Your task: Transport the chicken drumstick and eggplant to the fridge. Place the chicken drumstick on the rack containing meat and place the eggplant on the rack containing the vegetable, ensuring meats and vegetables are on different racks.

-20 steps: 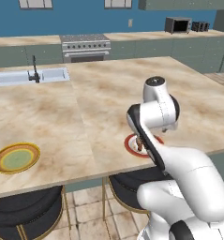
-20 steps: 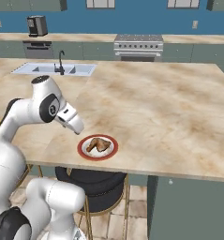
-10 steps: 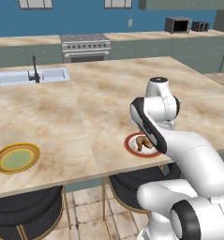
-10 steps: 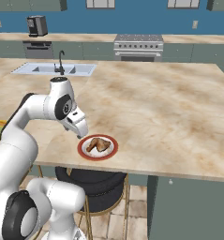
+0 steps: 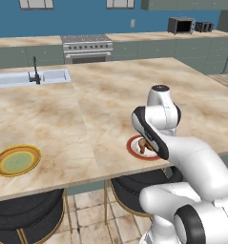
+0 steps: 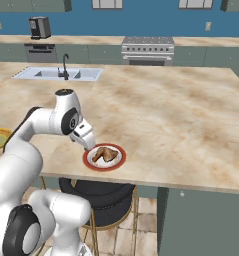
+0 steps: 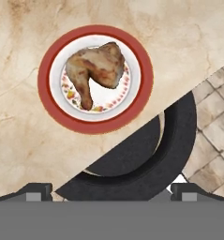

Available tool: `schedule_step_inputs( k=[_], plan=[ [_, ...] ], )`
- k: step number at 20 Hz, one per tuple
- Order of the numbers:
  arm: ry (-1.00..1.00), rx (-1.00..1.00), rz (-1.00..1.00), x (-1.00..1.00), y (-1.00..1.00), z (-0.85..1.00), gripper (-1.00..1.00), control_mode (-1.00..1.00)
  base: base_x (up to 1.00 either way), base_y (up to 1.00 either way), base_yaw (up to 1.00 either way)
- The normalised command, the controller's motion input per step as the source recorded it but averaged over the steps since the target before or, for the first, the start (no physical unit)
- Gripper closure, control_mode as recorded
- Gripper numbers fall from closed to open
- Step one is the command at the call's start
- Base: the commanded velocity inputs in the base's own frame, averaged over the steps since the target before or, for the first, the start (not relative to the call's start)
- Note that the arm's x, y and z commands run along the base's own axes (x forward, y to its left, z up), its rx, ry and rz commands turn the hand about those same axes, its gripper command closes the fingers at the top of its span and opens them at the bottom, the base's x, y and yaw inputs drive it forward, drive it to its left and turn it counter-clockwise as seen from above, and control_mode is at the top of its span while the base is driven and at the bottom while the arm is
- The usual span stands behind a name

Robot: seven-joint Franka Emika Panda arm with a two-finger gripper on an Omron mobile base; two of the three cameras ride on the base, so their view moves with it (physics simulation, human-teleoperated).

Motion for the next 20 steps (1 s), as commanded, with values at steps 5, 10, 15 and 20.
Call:
schedule_step_inputs(
  k=[5,10,15,20],
  plan=[
    [-0.03,0.00,0.00,0.10,-0.06,-0.38,-1.00,-1.00,0.00,0.00,0.00],
    [-0.05,0.00,0.00,0.26,-0.14,-0.25,-1.00,-1.00,0.00,0.00,0.00],
    [-0.01,0.00,0.00,0.50,-0.02,-0.23,-1.00,-1.00,0.00,0.00,0.00],
    [0.00,0.00,0.00,0.57,0.00,-0.26,-1.00,-1.00,0.00,0.00,0.00]
  ],
)
